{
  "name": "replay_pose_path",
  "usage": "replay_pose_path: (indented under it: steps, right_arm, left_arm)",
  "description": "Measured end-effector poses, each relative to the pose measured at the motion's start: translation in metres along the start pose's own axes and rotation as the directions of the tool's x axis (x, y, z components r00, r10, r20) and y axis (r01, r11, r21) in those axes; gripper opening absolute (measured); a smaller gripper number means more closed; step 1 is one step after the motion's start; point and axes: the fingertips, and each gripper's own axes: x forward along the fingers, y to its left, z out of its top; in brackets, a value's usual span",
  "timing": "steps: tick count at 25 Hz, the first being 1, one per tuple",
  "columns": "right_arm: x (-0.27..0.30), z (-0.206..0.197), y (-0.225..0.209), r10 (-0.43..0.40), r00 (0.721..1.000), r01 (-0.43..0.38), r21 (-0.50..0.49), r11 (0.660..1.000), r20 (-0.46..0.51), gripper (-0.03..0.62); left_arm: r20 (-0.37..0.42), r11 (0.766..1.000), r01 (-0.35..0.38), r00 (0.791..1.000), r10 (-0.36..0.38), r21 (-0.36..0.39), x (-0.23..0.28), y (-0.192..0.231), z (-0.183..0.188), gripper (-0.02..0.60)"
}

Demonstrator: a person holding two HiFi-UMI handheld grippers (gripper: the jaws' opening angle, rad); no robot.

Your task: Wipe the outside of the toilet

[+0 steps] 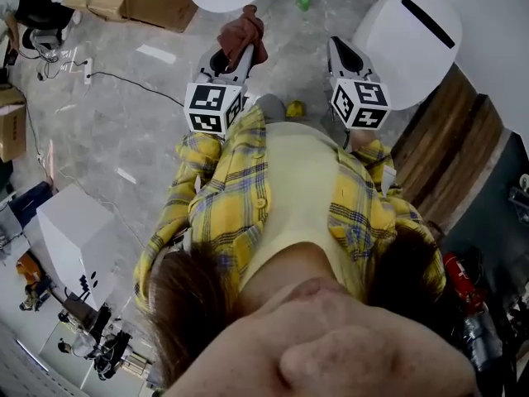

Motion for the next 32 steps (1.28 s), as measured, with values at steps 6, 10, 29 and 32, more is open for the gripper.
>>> replay_pose_path:
  steps: [6,10,29,32]
  right_arm:
    - [0.011,-0.006,0.000,0.023,0.999,-0.023,0.009,1.000,-0.022,0.026]
    - [0.020,-0.007,0.000,0.025,0.999,-0.025,0.020,1.000,-0.037,0.026]
    - [0.158,0.034,0.016,0.025,0.994,-0.025,-0.002,1.000,-0.105,0.026]
    - [0.182,0.039,0.019,0.023,0.993,-0.023,0.003,1.000,-0.116,0.026]
  left_arm:
    - [-0.042,0.999,-0.043,0.998,0.042,-0.013,0.000,0.011,-0.012,0.094]
    - [-0.054,0.998,-0.055,0.997,0.053,-0.030,0.006,0.024,-0.016,0.094]
    - [-0.075,0.995,-0.068,0.995,0.062,-0.077,0.071,0.153,-0.001,0.094]
    - [-0.088,0.994,-0.073,0.994,0.066,-0.080,0.079,0.176,-0.002,0.094]
